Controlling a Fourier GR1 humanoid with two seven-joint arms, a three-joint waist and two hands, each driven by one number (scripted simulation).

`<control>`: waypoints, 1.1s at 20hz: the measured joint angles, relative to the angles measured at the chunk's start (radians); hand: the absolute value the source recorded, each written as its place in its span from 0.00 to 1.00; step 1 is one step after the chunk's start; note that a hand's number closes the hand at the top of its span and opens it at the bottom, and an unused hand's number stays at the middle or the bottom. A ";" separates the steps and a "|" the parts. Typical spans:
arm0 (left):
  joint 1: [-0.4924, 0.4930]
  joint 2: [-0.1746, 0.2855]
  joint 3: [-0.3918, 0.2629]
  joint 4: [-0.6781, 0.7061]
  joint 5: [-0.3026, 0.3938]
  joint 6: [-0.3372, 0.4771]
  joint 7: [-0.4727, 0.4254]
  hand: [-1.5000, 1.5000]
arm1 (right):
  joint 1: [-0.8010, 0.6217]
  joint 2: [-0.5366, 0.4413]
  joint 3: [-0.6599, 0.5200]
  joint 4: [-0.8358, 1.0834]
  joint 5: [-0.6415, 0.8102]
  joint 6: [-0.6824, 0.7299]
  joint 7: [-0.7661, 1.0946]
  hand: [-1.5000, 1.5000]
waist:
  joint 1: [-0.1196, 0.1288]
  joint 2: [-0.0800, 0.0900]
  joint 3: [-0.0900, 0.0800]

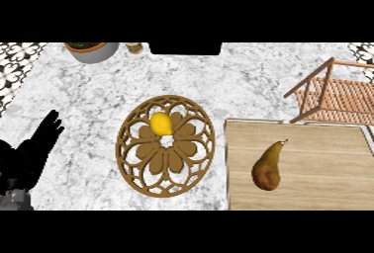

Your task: Pick the cupcake from the tray and place it in the tiered shelf

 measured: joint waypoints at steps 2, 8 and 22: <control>-0.019 0.002 0.003 0.005 -0.004 -0.001 0.006 0.50 | -0.053 0.006 0.049 0.058 0.036 -0.034 -0.021 1.00 | 0.003 0.001 0.000; -0.021 -0.025 -0.009 0.013 -0.029 0.013 -0.006 0.50 | -0.218 0.044 0.153 0.243 0.103 -0.083 -0.071 1.00 | 0.009 0.003 0.000; -0.024 -0.012 0.017 0.015 -0.018 -0.021 0.001 0.50 | -0.462 0.123 0.284 0.624 0.303 -0.241 -0.184 0.00 | 0.015 0.007 0.002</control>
